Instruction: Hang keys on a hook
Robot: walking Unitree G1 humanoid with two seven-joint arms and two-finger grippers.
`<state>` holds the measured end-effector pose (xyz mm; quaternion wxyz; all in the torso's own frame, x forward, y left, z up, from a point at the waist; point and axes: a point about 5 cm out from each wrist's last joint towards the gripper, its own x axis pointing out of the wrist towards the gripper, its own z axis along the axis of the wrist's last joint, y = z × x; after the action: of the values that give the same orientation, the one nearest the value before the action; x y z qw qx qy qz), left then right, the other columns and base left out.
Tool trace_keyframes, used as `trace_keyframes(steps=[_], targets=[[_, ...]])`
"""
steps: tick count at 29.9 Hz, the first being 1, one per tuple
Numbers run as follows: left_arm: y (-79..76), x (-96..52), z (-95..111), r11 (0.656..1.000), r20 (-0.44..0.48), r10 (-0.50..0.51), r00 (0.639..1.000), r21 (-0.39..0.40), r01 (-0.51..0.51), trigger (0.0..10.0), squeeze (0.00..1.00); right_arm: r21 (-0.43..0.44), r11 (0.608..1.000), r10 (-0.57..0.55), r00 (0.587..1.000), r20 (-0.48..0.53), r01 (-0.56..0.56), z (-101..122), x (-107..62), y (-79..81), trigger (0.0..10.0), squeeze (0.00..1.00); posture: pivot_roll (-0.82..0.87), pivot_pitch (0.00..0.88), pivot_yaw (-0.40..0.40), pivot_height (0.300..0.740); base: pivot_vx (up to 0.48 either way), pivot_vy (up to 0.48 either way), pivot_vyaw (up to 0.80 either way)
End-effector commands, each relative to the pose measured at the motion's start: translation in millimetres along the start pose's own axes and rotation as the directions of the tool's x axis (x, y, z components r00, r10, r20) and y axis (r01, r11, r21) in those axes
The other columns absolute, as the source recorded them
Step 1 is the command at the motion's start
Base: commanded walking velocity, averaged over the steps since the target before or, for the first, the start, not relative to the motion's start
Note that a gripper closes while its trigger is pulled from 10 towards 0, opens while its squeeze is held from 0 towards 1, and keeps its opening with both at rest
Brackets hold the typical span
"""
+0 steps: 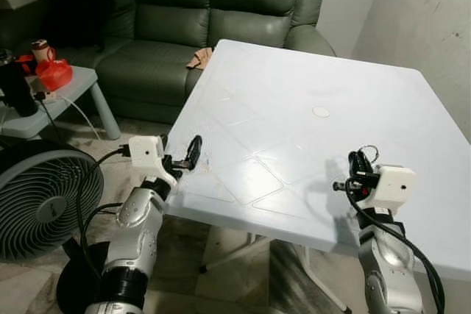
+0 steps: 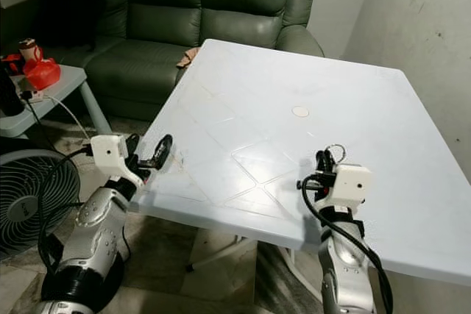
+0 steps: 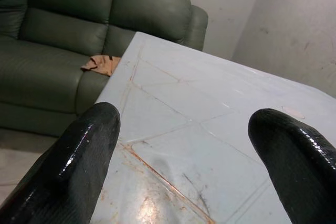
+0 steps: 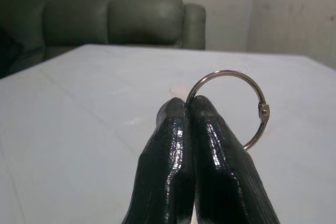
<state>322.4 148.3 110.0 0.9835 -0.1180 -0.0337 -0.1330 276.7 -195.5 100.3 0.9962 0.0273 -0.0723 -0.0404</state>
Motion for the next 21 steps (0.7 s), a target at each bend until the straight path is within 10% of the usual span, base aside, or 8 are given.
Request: trace_keyframes(steps=[1,21], targets=[[-0.9,2.0,9.4,1.0,0.017,-0.022,1.0,0.001,0.022,10.0,0.0,0.002,1.0,0.013,1.0,0.013,-0.013,7.4,1.5,5.0,10.0,0.0,-0.02,0.0,-0.024,0.711,0.0,0.0,0.0],[6.7,13.5,20.5,0.998,0.018,0.051,0.999,-0.031,-0.051,10.0,0.0,-0.013,1.0,0.021,1.0,0.001,-0.021,14.7,9.0,15.7,10.0,0.0,-0.01,0.0,-0.028,0.711,0.0,0.061,-0.62]])
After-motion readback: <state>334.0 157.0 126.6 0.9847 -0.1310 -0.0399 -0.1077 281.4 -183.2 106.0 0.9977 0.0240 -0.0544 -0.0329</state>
